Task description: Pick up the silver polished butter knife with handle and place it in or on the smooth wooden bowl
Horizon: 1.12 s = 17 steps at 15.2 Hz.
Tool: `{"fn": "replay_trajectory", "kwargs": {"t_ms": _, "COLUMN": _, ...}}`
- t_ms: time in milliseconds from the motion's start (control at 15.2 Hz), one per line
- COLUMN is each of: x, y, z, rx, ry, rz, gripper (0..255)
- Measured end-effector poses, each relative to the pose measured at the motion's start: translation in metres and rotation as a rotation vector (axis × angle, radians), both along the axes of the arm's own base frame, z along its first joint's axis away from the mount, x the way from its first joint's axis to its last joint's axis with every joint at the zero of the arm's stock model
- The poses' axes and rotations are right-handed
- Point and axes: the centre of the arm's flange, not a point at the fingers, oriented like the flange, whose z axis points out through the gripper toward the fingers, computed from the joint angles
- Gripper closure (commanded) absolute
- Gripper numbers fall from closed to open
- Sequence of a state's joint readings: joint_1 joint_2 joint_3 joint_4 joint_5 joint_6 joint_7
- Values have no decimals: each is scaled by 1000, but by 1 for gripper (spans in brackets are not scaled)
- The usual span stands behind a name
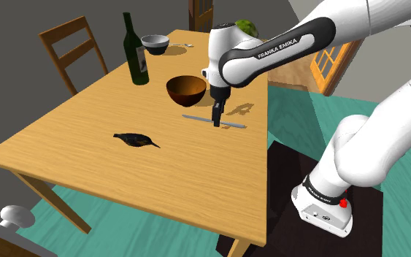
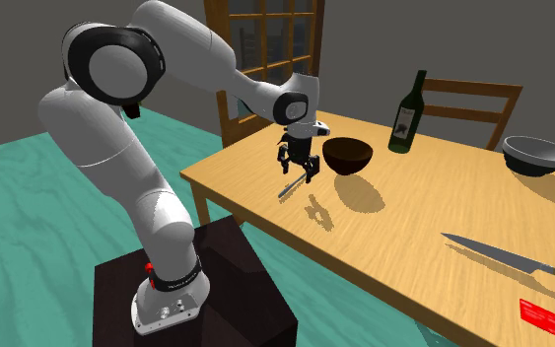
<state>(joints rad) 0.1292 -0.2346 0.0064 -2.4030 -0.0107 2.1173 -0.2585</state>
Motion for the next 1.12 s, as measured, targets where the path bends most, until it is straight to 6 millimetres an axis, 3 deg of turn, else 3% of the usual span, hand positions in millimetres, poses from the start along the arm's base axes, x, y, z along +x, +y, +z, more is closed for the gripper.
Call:
{"fn": "replay_trajectory", "kwargs": {"t_ms": 66, "x": 0, "y": 0, "z": 0, "rx": 0, "ry": 0, "rz": 0, "gripper": 255}}
{"fn": "replay_trajectory", "kwargs": {"t_ms": 726, "x": 0, "y": 0, "z": 0, "rx": 0, "ry": 0, "rz": 0, "gripper": 255}}
{"fn": "replay_trajectory", "kwargs": {"t_ms": 1122, "x": 0, "y": 1, "z": 27, "rx": 0, "ry": -1, "rz": 0, "gripper": 255}}
